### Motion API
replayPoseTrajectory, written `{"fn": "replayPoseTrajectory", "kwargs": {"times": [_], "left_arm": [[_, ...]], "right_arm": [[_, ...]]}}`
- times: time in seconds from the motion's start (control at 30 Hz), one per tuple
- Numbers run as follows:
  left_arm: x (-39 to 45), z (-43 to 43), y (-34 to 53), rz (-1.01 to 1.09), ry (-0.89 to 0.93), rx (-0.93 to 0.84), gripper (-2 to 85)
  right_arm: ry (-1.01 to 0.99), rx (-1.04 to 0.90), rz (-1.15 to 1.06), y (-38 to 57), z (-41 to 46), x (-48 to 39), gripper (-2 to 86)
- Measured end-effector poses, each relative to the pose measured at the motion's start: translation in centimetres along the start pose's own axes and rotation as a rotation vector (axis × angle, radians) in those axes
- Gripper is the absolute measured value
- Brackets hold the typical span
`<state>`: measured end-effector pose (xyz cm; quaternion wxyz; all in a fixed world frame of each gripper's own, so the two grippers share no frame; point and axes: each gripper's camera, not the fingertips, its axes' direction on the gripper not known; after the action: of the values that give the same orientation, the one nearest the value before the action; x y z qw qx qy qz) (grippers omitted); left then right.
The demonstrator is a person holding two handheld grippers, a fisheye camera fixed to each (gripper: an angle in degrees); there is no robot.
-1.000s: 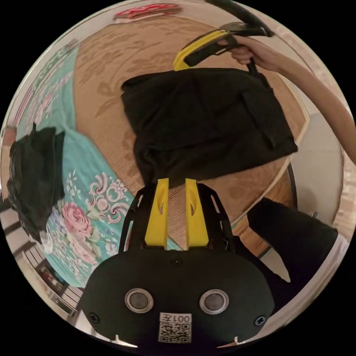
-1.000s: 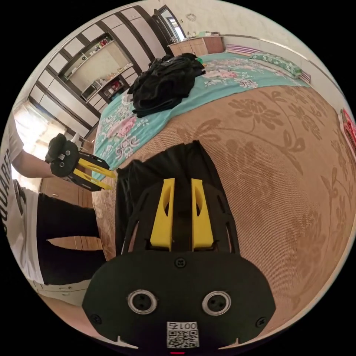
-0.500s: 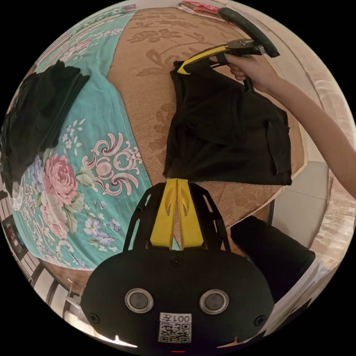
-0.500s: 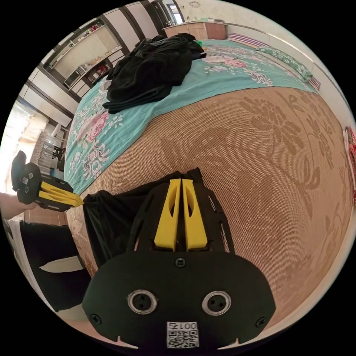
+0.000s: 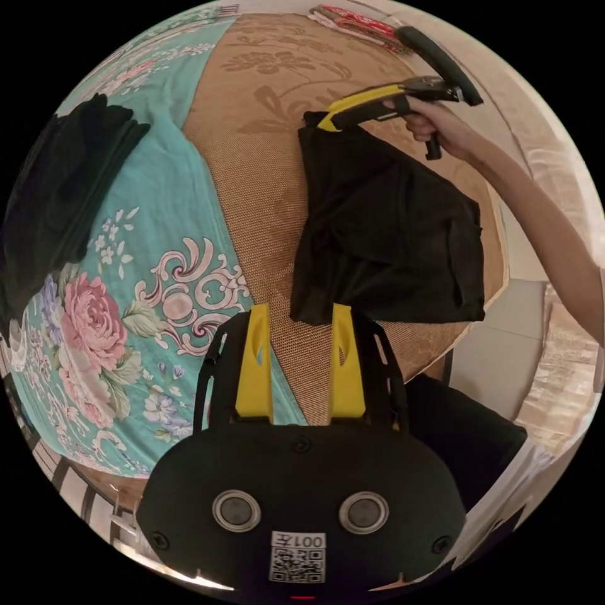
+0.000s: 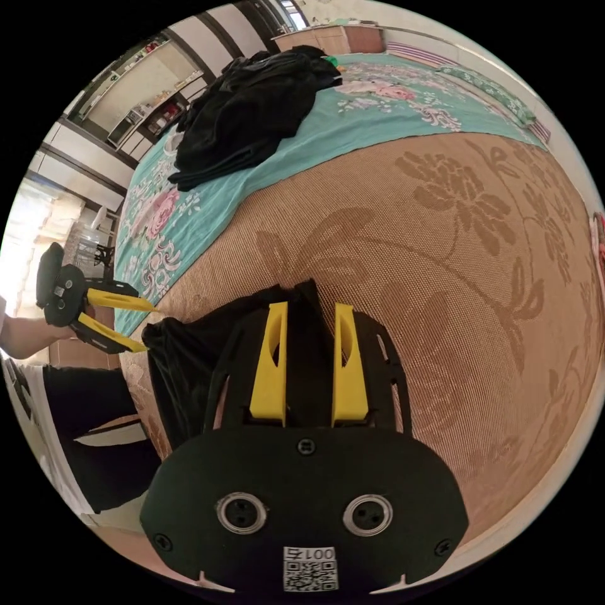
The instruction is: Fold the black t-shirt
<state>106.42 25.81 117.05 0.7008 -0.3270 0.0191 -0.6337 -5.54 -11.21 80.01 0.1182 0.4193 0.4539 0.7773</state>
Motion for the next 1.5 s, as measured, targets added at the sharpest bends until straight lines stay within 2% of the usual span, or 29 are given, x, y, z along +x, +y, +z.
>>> {"fn": "replayPoseTrajectory", "kwargs": {"times": [0.07, 0.13, 0.33, 0.53, 0.77, 0.87, 1.03, 1.13, 1.3, 1.5], "left_arm": [[1.0, 0.6, -0.3, 0.024, -0.126, -0.014, 8.0], [1.5, 0.8, -0.4, 0.018, -0.173, -0.01, 6.6], [3.4, 1.2, -0.4, 0.095, -0.233, 0.007, -0.2], [0.8, -0.7, 0.9, -0.023, -0.06, 0.079, -0.8], [-0.2, 0.6, 0.4, -0.062, -0.107, 0.057, -0.9], [-0.7, 1.3, -0.5, -0.077, -0.098, 0.034, -1.0], [-1.1, 1.3, -1.6, -0.064, -0.082, 0.014, -1.1], [-1.3, 1.3, -2.0, -0.055, -0.076, 0.015, -1.2], [-1.4, 1.2, -3.0, -0.035, -0.084, 0.004, -1.2], [-1.2, 0.9, -4.2, 0.0, -0.11, -0.013, -1.3]], "right_arm": [[0.072, -0.011, -0.009, 0.1, 0.3, -1.1, 8.0], [0.097, -0.005, -0.045, 0.4, 0.5, -2.3, 5.6], [0.161, 0.003, -0.067, 1.5, 0.9, -4.3, 2.3], [0.108, 0.042, -0.027, 3.0, 0.6, -3.3, 1.7], [0.169, 0.073, -0.036, 4.2, 2.3, -5.0, 1.7], [0.09, 0.077, -0.028, 5.2, 1.8, -4.5, 1.9], [0.092, 0.19, 0.134, 11.3, -2.5, -4.8, 3.1], [0.05, 0.224, 0.223, 16.8, -3.8, -7.8, 5.3], [0.029, 0.103, 0.369, 22.3, -0.7, -15.4, 6.9], [-0.001, 0.046, 0.501, 23.8, 3.0, -17.8, 4.1]]}}
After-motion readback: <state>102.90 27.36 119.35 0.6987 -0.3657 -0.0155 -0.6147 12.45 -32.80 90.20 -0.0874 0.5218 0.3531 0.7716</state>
